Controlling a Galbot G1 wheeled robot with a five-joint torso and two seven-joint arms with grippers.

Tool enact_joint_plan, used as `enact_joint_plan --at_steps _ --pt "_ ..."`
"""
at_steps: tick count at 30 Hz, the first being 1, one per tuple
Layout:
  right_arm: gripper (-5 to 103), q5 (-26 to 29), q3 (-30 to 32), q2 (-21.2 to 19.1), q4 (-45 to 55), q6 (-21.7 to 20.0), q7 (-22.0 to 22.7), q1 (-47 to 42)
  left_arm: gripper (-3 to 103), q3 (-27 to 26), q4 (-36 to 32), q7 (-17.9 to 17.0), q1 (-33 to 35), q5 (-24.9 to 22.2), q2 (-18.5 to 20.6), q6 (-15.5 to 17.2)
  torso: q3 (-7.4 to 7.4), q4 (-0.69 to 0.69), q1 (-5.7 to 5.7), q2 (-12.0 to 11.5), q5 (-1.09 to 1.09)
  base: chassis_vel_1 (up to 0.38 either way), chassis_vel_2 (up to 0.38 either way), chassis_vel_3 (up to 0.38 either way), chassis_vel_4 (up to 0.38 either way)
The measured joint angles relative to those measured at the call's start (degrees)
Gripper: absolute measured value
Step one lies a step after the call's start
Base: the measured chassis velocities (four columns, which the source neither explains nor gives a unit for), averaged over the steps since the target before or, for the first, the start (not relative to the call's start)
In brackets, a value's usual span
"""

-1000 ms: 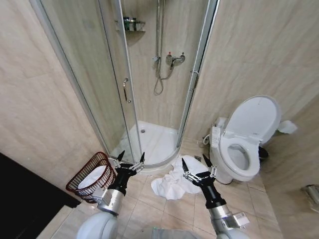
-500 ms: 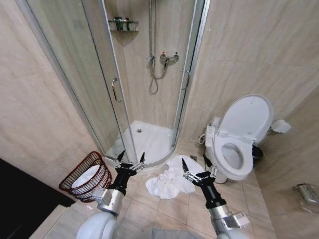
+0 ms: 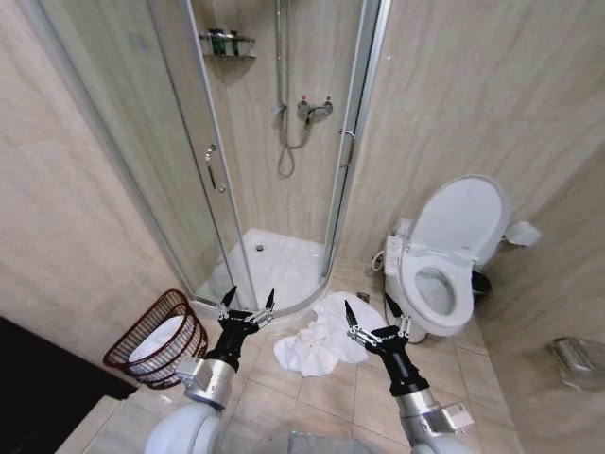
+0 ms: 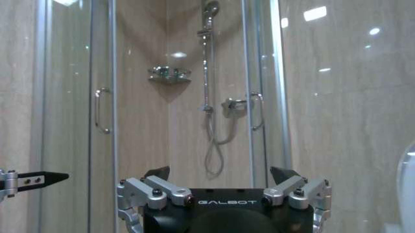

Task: Discard the used towel into the hamper.

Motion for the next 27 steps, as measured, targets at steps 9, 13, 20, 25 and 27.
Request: enact_joint_plan --at_steps 9,13,20,25,27 --pt "100 0.0 0.0 0.0 0.0 0.0 0.0 0.0 100 0.0 0.0 0.0 0.0 0.0 0.0 0.0 -1.81 0.0 -1.52 -3.3 0.0 -0.023 -0.028 -0.03 -0.03" --pt "100 0.0 0.0 0.0 0.0 0.0 0.0 0.0 100 0.0 0.0 0.0 0.0 0.0 0.0 0.0 -2.43 0.0 -2.03 -4.5 0.0 -0.013 -0.009 -0.007 -0.008" --pt "100 0.0 0.0 0.0 0.0 0.0 0.0 0.0 100 0.0 0.0 0.0 0.0 0.0 0.0 0.0 -3.07 0.01 -2.56 -5.6 -0.01 0.0 0.0 0.0 0.0" --pt "100 0.0 0.0 0.0 0.0 0.0 0.0 0.0 100 0.0 0.0 0.0 0.0 0.0 0.0 0.0 -3.76 0.0 -3.24 -7.0 -0.01 0.0 0.0 0.0 0.0" --pt "100 0.0 0.0 0.0 0.0 0.0 0.0 0.0 100 0.0 0.0 0.0 0.0 0.0 0.0 0.0 -3.94 0.01 -3.4 -7.3 0.0 0.0 0.0 0.0 0.0"
